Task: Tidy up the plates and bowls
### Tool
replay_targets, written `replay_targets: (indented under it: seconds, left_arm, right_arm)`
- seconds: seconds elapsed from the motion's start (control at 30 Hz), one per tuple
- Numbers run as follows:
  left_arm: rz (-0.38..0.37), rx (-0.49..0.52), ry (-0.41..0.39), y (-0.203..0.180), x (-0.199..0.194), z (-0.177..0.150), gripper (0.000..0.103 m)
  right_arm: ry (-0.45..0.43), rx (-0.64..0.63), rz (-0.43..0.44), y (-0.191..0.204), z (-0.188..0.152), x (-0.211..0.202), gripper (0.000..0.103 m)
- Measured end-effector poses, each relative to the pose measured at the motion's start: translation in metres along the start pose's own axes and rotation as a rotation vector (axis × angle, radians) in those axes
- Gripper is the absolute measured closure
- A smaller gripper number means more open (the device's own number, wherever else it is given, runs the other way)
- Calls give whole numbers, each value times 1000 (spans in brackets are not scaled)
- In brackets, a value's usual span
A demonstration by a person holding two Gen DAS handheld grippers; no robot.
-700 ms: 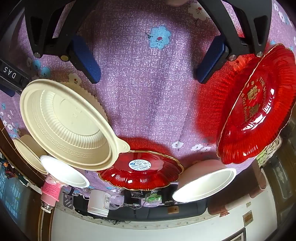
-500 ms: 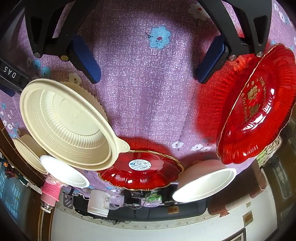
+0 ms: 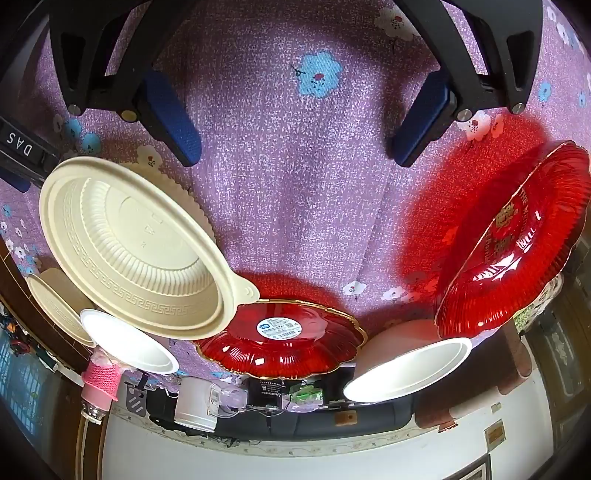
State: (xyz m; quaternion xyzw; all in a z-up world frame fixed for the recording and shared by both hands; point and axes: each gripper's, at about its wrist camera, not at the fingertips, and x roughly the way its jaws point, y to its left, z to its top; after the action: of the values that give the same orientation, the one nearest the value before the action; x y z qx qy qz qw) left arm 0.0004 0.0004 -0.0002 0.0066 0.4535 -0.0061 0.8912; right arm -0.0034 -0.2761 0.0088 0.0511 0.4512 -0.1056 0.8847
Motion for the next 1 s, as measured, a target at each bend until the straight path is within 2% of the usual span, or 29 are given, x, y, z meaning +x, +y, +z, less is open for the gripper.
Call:
replay_targets:
  seconds: [0.2,0.33,0.53,0.73,0.9,0.93,1.0]
  left_arm:
    - [3,-6,-1,0,0,0,0]
    - [42,-58,0,-4,0,0,0]
    - [0,-4,39,-4,-1,-3,0]
    - [5,11,37,-7,-3,-4,0]
    - [-48,49,53,-11,-13,-15,0]
    - [-79,57,39,-11,-22,-21,1]
    - [-119,77,-46,-11,-55,-30,2]
  right_arm:
    - [0,0,0,0,0,0,1]
    - [0,0,0,0,0,0,1]
    - [0,0,0,0,0,0,1]
    - [6,7,6,-3,2,-1,1]
    - [1,9,14,-5,3,0,1]
    - [0,9,16,-6,2,-1,1]
    - [4,2,11,-4,0,-3,1]
